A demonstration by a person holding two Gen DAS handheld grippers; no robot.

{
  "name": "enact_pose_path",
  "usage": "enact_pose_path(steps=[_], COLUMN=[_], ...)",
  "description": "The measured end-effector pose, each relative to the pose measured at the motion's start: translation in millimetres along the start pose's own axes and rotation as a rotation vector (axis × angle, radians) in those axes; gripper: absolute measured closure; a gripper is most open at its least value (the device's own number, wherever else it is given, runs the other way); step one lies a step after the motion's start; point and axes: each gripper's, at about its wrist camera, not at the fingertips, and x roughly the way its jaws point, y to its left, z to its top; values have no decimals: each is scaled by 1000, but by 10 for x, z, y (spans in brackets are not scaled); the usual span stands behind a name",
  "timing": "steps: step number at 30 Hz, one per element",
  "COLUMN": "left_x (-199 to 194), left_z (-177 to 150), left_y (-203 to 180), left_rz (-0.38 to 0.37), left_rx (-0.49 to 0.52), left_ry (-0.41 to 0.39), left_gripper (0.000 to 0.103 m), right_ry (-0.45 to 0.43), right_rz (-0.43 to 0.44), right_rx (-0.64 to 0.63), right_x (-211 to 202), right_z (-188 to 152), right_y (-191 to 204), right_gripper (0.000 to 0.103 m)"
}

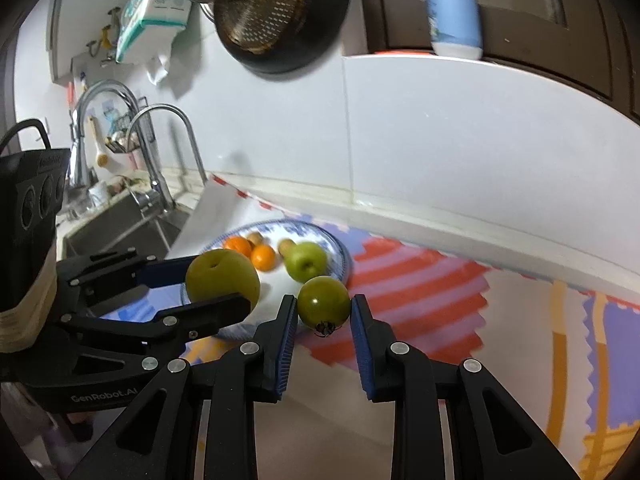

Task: Organize fruits
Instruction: 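Carry the apple with the left gripper while the right gripper carries the lime to the plate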

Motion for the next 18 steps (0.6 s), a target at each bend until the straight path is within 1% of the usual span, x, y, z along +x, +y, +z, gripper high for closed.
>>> enact_pose_path(steps=[5,10,16,18], left_x=[-2,59,260,348], left_z=[47,70,44,28], left_y=[251,493,728,798], left_rz=[49,89,124,132], left_rx=[-33,-55,-82,-90], left_ry=[-12,-9,25,47], left_gripper=[54,54,54,54], right_ry=[0,22,72,89], right_rz=[39,81,103,112], right_rx=[-25,-44,-62,-63], right_x=[193,488,845,958], right_z=[115,192,226,224], right_y=[138,251,340,367], right_gripper=[75,75,75,75])
